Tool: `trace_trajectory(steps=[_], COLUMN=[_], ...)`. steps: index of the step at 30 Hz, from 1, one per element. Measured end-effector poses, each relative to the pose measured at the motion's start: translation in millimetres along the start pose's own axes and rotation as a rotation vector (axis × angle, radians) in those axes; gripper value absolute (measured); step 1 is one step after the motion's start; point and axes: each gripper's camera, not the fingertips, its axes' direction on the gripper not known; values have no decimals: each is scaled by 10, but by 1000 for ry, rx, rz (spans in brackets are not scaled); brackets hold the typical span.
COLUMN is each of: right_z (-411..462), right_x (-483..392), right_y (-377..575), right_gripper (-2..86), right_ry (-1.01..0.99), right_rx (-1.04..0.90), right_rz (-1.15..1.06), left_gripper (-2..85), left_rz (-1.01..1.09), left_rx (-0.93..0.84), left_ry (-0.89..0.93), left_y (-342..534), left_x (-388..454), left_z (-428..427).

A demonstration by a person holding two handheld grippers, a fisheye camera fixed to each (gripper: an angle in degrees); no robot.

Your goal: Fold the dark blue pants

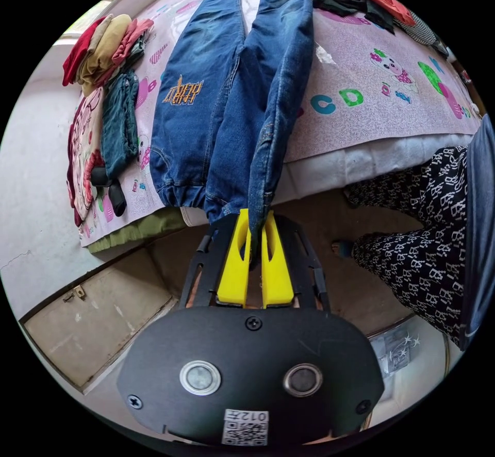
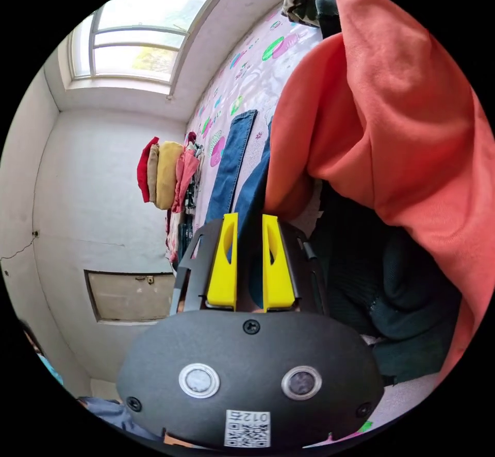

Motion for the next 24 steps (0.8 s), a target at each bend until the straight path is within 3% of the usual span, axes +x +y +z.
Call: trace_trajectory(steps=[8,14,24], right_z=[464,437,682], right_x=[121,-424,-1680], right_y=[-236,-213,-372], right_gripper=[41,19,14], right_ry=[141,147,261], right_rx=[-37,12,142], right_rz=[61,-19,-56], left_gripper=[5,1,3], left_rz=[-9,5,92], left_rx=[8,36,129], left_ry=[-4,28,327], left_y=[60,163,348], left_x=[-208,-595,-1898], left_z=[36,-65,38])
